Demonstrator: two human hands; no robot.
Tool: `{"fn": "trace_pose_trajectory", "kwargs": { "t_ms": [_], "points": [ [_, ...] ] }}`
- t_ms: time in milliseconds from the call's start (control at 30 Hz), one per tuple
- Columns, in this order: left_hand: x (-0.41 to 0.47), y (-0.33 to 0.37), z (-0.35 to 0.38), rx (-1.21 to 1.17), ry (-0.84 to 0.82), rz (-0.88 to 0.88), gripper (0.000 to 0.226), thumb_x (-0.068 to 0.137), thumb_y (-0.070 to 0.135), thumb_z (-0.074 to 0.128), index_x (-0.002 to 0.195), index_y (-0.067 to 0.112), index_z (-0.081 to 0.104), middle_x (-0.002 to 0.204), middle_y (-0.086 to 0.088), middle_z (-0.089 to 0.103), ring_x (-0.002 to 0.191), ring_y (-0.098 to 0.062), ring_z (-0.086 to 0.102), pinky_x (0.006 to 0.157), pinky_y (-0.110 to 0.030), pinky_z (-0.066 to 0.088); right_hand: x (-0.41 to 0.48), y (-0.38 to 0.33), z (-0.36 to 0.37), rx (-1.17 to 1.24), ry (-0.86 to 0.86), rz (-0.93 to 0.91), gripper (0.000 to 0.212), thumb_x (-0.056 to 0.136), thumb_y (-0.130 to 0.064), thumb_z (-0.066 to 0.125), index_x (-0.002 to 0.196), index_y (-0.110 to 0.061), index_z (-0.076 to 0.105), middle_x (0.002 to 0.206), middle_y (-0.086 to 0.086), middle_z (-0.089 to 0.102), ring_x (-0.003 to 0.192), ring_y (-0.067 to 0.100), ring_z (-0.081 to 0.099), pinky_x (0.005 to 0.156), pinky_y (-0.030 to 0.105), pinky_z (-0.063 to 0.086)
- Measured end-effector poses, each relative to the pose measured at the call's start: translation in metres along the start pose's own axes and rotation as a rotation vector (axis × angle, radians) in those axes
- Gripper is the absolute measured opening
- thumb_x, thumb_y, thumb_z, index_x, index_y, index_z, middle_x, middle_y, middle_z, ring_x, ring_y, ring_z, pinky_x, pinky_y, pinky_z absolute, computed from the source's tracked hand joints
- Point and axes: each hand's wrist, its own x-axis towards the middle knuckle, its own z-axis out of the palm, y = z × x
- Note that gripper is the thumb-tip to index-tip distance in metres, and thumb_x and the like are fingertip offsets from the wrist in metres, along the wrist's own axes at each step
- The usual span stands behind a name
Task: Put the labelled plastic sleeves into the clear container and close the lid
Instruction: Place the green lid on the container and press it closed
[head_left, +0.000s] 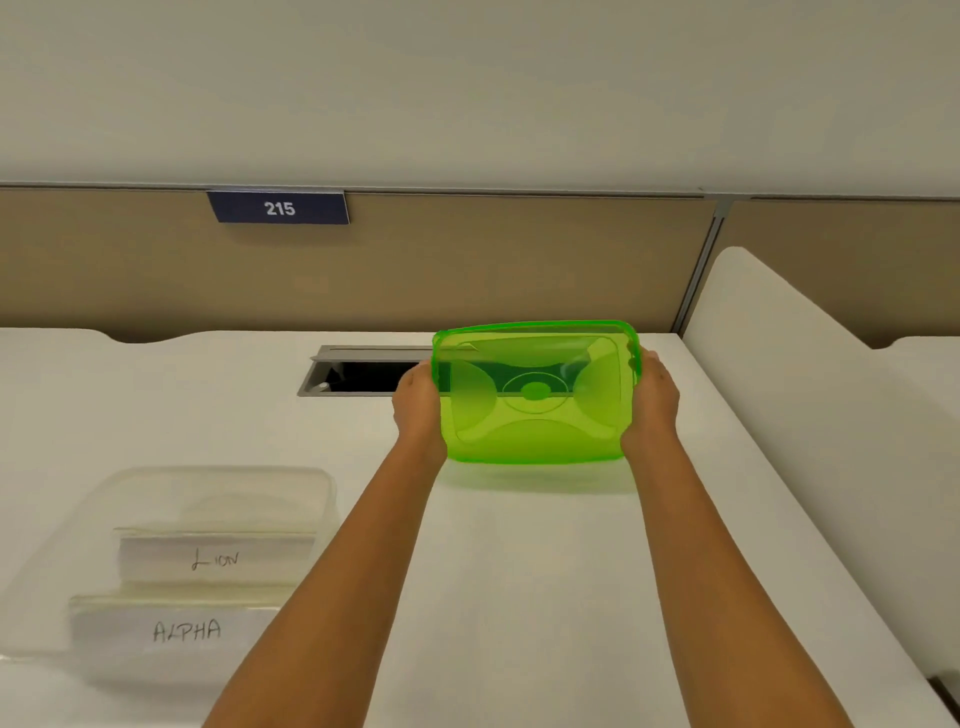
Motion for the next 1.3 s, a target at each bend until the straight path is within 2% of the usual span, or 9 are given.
{"fn": "trace_pose_trajectory", "kwargs": {
  "t_ms": [133, 267, 400, 567, 733, 900, 1100, 1233, 1300],
  "points": [
    [-0.03, 0.019, -0.02, -0.281, -0.079, 0.001, 0.03, 0.089, 0.011, 0.046, 0.06, 0.019, 0.053, 0.051, 0.01, 0.057, 0.044, -0.001, 0.053, 0.054, -0.019, 0.041, -0.042, -0.009, 0.006, 0.266, -0.041, -0.039, 0.033, 0.099, -0.04, 0.039, 0.096, -0.021, 0.066, 0.094, 0.0, 0.063, 0.078, 0.012, 0.06, 0.084, 0.034, 0.051],
    [-0.047, 0.032, -0.051, -0.6, -0.072, -0.038, 0.026, 0.095, 0.013, 0.047, 0.071, 0.015, 0.055, 0.075, 0.002, 0.055, 0.083, -0.01, 0.051, 0.078, -0.019, 0.045, -0.083, -0.011, 0.008, 0.516, -0.072, -0.05, 0.041, 0.098, -0.044, 0.04, 0.069, -0.021, 0.057, 0.064, -0.011, 0.067, 0.065, 0.008, 0.062, 0.062, 0.022, 0.053],
    [-0.055, 0.047, -0.088, -0.691, -0.154, -0.057, 0.011, 0.095, 0.008, 0.05, 0.089, 0.013, 0.058, 0.078, 0.001, 0.054, 0.077, -0.01, 0.054, 0.08, -0.022, 0.047, -0.115, -0.012, 0.011, 0.684, -0.139, -0.107, 0.044, 0.099, -0.036, 0.042, 0.057, -0.021, 0.04, 0.064, -0.01, 0.068, 0.086, 0.006, 0.062, 0.1, 0.029, 0.035],
    [-0.06, 0.058, -0.142, -0.695, -0.196, -0.055, 0.042, 0.086, -0.019, 0.028, 0.101, 0.013, 0.051, 0.092, -0.01, 0.054, 0.079, -0.025, 0.056, 0.076, -0.033, 0.048, -0.16, -0.003, 0.03, 0.65, -0.316, -0.101, 0.024, 0.099, -0.031, 0.044, 0.082, -0.021, 0.057, 0.094, -0.009, 0.068, 0.11, 0.008, 0.057, 0.098, 0.026, 0.043],
    [-0.056, 0.069, -0.196, -0.721, -0.259, 0.007, 0.073, 0.086, -0.018, 0.026, 0.149, 0.02, 0.024, 0.15, -0.012, 0.036, 0.133, -0.033, 0.043, 0.104, -0.048, 0.038, -0.195, 0.021, 0.059, 0.394, -0.454, 0.023, 0.018, 0.096, -0.024, 0.051, 0.11, -0.015, 0.057, 0.091, 0.006, 0.059, 0.08, 0.021, 0.059, 0.076, 0.034, 0.05],
    [-0.053, 0.08, -0.249, -0.665, -0.317, 0.089, 0.073, 0.085, -0.018, 0.025, 0.149, 0.018, 0.026, 0.152, -0.008, 0.034, 0.134, -0.029, 0.043, 0.087, -0.042, 0.049, -0.223, 0.047, 0.082, 0.172, -0.43, 0.063, 0.033, 0.095, -0.01, 0.052, 0.128, -0.011, 0.054, 0.102, 0.009, 0.065, 0.079, 0.018, 0.063, 0.059, 0.025, 0.057],
    [-0.045, 0.076, -0.31, -0.388, -0.312, 0.093, 0.073, 0.081, -0.016, 0.024, 0.147, 0.013, 0.03, 0.146, -0.001, 0.041, 0.108, -0.014, 0.056, 0.082, -0.025, 0.049, -0.245, 0.076, 0.101, 0.04, -0.431, 0.041, 0.036, 0.097, -0.009, 0.048, 0.133, -0.008, 0.051, 0.117, 0.012, 0.061, 0.081, 0.015, 0.063, 0.067, 0.026, 0.056],
    [-0.039, 0.067, -0.336, -0.105, -0.258, 0.13, 0.066, 0.083, -0.011, 0.031, 0.143, 0.014, 0.039, 0.128, -0.001, 0.053, 0.095, -0.009, 0.058, 0.067, -0.019, 0.053, -0.257, 0.105, 0.109, -0.129, -0.432, -0.029, 0.036, 0.099, -0.009, 0.043, 0.135, -0.004, 0.049, 0.13, 0.017, 0.057, 0.101, 0.024, 0.058, 0.09, 0.038, 0.049],
    [-0.037, 0.06, -0.343, 0.011, -0.214, 0.176, 0.062, 0.086, -0.009, 0.035, 0.143, 0.015, 0.04, 0.136, -0.001, 0.051, 0.107, -0.013, 0.057, 0.08, -0.023, 0.052, -0.261, 0.116, 0.112, -0.207, -0.41, -0.065, 0.036, 0.1, -0.01, 0.043, 0.136, -0.006, 0.048, 0.135, 0.016, 0.055, 0.108, 0.025, 0.056, 0.097, 0.04, 0.046]
  ]
}}
